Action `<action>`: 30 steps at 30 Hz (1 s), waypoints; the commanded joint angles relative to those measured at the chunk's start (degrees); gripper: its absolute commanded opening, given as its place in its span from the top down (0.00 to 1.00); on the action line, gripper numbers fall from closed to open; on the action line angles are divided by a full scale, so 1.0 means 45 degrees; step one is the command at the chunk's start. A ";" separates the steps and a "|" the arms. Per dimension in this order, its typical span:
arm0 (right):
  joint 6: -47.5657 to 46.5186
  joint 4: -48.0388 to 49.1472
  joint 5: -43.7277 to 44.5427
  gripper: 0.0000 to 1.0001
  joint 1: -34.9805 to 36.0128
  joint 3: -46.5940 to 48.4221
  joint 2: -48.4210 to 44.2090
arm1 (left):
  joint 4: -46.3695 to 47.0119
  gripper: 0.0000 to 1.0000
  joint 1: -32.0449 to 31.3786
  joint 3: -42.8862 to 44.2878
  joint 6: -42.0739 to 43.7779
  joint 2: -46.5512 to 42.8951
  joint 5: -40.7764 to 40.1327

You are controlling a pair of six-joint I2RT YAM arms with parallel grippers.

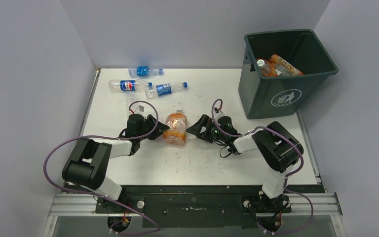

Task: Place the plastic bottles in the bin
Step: Pick up the plastic bottle at the center of the board.

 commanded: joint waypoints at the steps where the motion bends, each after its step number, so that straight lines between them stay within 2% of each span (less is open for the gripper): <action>1: -0.0069 0.0069 -0.0208 0.10 -0.0003 -0.0415 -0.0324 | 0.0797 0.85 -0.0161 -0.0374 -0.0276 0.0300 -0.0056; 6: 0.1918 0.2643 -0.0880 0.10 0.0204 -0.0354 0.0978 | 0.1144 0.86 -0.0371 -0.0517 -0.0382 0.0587 -0.0144; 15: 0.3290 0.3478 -0.0594 0.10 0.0708 0.0530 0.2248 | 0.1859 0.88 -0.0710 -0.0792 -0.0706 0.0827 -0.0169; 19: 0.3820 0.4679 -0.0505 0.02 0.0892 0.0733 0.2995 | 0.2183 0.88 -0.1100 -0.0831 -0.0860 0.0916 -0.0172; 23: 0.3803 0.5670 -0.0257 0.35 0.0888 0.0344 0.2961 | 0.2382 0.88 -0.1200 -0.0975 -0.0937 0.0613 -0.0077; 25: 0.3539 0.5788 -0.0223 0.47 0.0800 0.0127 0.2641 | 0.2359 0.85 -0.1198 -0.1064 -0.0928 0.0237 -0.0096; 26: 0.3332 0.5904 -0.0222 0.51 0.0739 -0.0020 0.2447 | 0.2280 0.82 -0.1203 -0.1078 -0.0910 0.0002 -0.0082; 27: 0.3160 0.6046 -0.0247 0.53 0.0680 -0.0207 0.2181 | 0.2161 0.74 -0.1204 -0.1057 -0.0858 -0.0267 -0.0063; 28: 0.2977 0.6195 -0.0296 0.54 0.0595 -0.0411 0.1879 | 0.1929 0.63 -0.1204 -0.0982 -0.0801 -0.0611 -0.0017; 30: 0.2533 0.6474 -0.0462 0.57 0.0320 -0.0968 0.1088 | 0.1065 0.34 -0.1204 -0.0698 -0.0458 -0.1513 0.0081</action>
